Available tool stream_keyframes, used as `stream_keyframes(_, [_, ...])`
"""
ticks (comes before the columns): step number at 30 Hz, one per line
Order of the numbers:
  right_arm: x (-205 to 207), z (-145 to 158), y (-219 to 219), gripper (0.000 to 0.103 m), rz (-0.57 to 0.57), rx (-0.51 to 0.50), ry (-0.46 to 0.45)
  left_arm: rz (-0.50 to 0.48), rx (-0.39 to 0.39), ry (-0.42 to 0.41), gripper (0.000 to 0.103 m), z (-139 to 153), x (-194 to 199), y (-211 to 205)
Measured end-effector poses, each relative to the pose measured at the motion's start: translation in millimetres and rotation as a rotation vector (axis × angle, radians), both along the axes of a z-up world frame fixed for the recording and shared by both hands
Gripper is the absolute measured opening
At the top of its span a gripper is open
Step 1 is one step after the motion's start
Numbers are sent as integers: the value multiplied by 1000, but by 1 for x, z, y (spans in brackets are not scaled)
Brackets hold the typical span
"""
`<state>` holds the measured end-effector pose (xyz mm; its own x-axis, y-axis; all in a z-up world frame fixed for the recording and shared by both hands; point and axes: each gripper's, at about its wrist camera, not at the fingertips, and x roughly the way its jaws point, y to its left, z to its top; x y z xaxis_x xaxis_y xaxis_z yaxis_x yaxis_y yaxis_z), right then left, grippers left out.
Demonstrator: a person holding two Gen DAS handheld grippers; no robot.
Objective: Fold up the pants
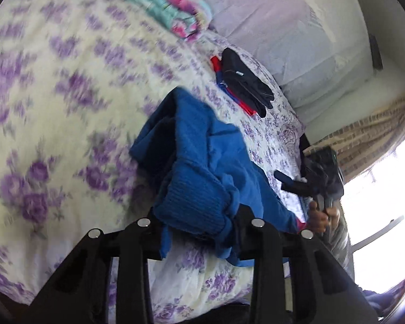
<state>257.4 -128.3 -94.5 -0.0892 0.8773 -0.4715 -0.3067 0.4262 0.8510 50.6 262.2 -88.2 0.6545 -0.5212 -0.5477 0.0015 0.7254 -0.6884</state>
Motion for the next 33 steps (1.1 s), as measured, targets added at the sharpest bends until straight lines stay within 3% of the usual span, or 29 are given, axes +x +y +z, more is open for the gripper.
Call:
stream_keyframes(5, [13,-13,20,77,88,-96,0,-18,13,2,32,-2,-4,4])
stream_keyframes(8, [20,-10,17,77,89,-110,-35,-20,-5,10,32,-6,-5,6])
stream_keyframes(13, [15,-22,39,78,241,-84,44,-15,-28,11,32,-10,-1,9])
stream_keyframes(15, [12,-22,45,84,264,-95,39,-18,-24,14,32,-11,0,9])
stream_keyframes(17, [18,-29,51,92,249,-108,56,-25,-14,12,33,-10,1,9])
stream_keyframes(19, [25,-40,56,92,220,-136,93,-27,-6,10,32,-8,3,8])
stream_keyframes(21, [28,-42,53,92,171,-102,109,-27,8,9,33,-7,3,7])
stream_keyframes(26, [34,-25,4,83,-38,173,68,-26,-8,18,33,-16,2,11])
stream_keyframes(27, [37,-22,-5,83,-72,179,51,-25,-19,16,33,-17,2,12])
stream_keyframes(29, [37,-17,-11,84,-71,147,30,-26,-15,12,33,-17,2,11])
stream_keyframes(31, [28,-16,4,84,50,120,64,-32,-2,7,33,-15,1,10])
stream_keyframes(33, [15,-12,19,84,84,-16,-9,-37,3,-2,33,-13,0,10])
